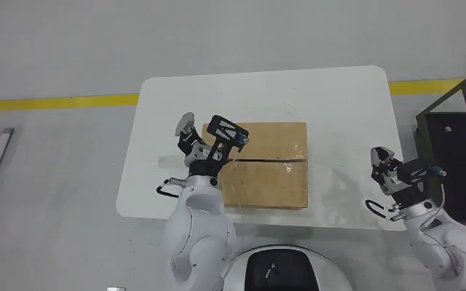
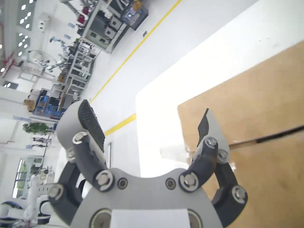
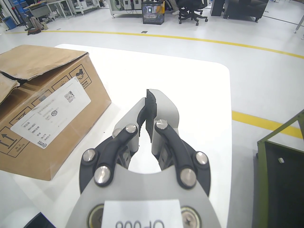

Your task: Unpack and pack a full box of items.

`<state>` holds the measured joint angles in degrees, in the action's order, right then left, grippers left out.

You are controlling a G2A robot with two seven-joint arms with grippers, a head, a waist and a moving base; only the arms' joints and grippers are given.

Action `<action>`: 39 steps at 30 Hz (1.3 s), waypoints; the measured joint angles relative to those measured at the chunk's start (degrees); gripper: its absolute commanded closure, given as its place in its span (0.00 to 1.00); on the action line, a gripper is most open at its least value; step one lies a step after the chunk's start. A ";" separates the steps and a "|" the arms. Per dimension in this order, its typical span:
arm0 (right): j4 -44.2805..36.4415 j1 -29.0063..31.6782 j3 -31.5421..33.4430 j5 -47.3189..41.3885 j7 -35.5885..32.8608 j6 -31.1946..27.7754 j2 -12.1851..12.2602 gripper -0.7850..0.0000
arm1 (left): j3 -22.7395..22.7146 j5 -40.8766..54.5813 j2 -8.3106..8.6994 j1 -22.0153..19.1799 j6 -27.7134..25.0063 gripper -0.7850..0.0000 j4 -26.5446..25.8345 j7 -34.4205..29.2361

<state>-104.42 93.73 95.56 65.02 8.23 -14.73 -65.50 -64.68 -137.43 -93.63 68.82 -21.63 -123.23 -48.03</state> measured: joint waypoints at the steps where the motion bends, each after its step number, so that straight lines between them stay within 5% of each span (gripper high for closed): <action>1: 0.07 -0.04 0.04 0.03 0.00 0.06 -0.01 1.00 | 1.20 -0.11 -0.05 0.36 -0.48 0.00 0.76 -0.22; 13: 1.03 -0.01 1.17 -0.55 0.34 0.22 -0.17 1.00 | 7.45 -1.49 -0.37 1.83 -4.92 0.00 8.57 -2.75; 26: 1.17 -0.59 1.33 -0.81 -0.01 0.24 -0.38 1.00 | 7.27 -6.35 -0.90 -2.60 -0.86 0.00 15.72 -2.49; 28: 1.15 -0.66 1.38 -0.79 -0.07 0.22 -0.40 1.00 | 7.30 -7.68 -0.89 -3.29 -0.39 0.16 16.74 -1.53; 30: 1.13 -0.69 1.42 -0.77 -0.07 0.24 -0.44 1.00 | 7.47 -9.30 -0.86 -3.92 0.25 0.62 17.76 -0.19; 32: 1.11 -0.68 1.42 -0.75 -0.03 0.32 -0.48 1.00 | 7.35 -10.23 -0.86 -4.28 1.37 0.93 18.52 0.97; 33: 1.10 -0.67 1.42 -0.74 -0.02 0.33 -0.49 1.00 | 7.27 -10.66 -0.87 -4.43 2.10 1.00 18.78 1.35; 39: 0.98 -0.26 1.63 -0.75 0.13 0.68 -0.60 1.00 | 7.81 -10.84 -0.87 -4.19 5.92 1.00 17.66 7.68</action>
<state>-103.44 93.47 97.19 64.27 8.36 -14.04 -66.10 -56.88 -148.27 -94.50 64.63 -15.70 -105.57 -40.34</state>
